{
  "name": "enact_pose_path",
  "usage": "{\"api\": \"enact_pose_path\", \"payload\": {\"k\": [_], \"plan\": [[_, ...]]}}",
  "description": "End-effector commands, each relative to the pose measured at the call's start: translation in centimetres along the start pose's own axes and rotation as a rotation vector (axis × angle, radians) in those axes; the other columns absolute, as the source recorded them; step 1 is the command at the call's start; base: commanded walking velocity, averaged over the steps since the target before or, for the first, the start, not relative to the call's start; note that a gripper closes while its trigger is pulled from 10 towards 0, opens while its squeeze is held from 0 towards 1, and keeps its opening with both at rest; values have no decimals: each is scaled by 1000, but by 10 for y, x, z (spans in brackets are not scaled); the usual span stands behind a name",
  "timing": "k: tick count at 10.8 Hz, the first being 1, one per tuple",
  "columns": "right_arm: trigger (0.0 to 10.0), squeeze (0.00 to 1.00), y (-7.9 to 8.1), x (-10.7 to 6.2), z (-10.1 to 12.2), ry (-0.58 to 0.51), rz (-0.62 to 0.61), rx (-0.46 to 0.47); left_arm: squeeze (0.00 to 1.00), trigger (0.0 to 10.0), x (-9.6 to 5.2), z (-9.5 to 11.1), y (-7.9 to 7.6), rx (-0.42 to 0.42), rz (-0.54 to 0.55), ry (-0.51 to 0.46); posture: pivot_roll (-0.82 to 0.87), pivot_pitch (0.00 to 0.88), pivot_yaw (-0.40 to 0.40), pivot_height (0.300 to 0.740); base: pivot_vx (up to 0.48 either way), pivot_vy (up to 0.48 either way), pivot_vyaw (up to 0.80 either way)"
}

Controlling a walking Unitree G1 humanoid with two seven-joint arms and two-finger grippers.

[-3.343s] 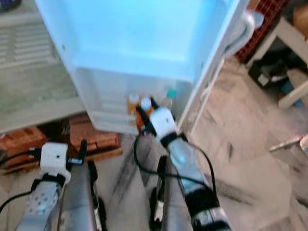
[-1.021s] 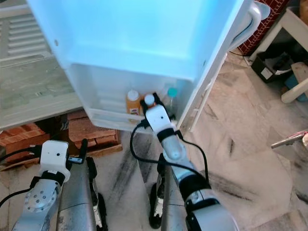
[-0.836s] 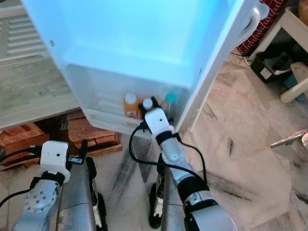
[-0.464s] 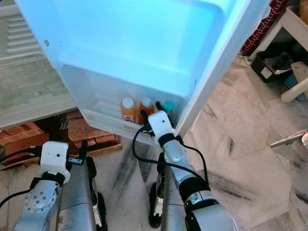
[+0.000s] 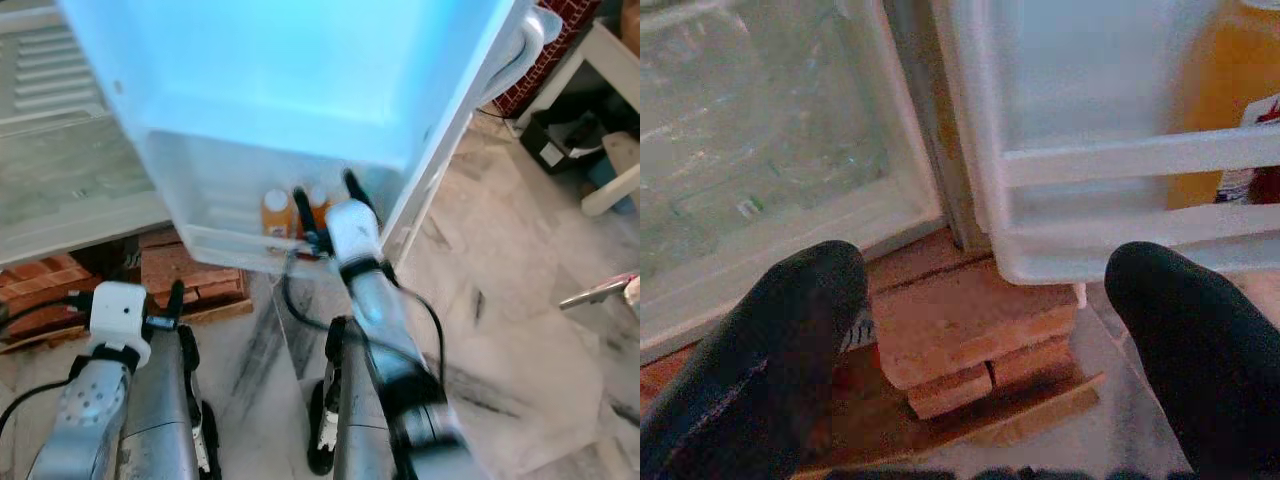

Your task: Restocking fridge

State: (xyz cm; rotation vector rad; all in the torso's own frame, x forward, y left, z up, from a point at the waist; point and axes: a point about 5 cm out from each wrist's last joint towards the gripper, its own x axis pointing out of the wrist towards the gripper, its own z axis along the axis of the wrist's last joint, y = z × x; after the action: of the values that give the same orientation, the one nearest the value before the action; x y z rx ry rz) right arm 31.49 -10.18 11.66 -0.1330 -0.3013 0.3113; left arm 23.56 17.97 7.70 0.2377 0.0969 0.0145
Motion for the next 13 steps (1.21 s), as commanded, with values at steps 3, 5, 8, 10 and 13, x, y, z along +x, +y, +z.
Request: {"api": "enact_pose_path", "payload": {"k": [3,5,8,10,13], "plan": [[10000,1000,-17,-43,-17,136,-117,162,0,10000,0,-4,6,12,31,16,210,147,-85,505,0,0,0],[10000,0,-29,-73,-21,237,-170,159,0,10000,-2,-3,4,-3,30,-11,172,121,-91,505,0,0,0],[10000,0,-39,-68,-8,214,-220,188,0,10000,1,13,10,-28,43,-69,171,77,-82,539,0,0,0],[10000,0,-34,-56,-1,182,-212,195,0,10000,11,20,14,-36,63,-99,168,58,-79,577,0,0,0],[10000,0,-27,-50,-1,184,-211,211,0,10000,14,27,12,-18,16,-122,160,77,-63,635,0,0,0]]}}
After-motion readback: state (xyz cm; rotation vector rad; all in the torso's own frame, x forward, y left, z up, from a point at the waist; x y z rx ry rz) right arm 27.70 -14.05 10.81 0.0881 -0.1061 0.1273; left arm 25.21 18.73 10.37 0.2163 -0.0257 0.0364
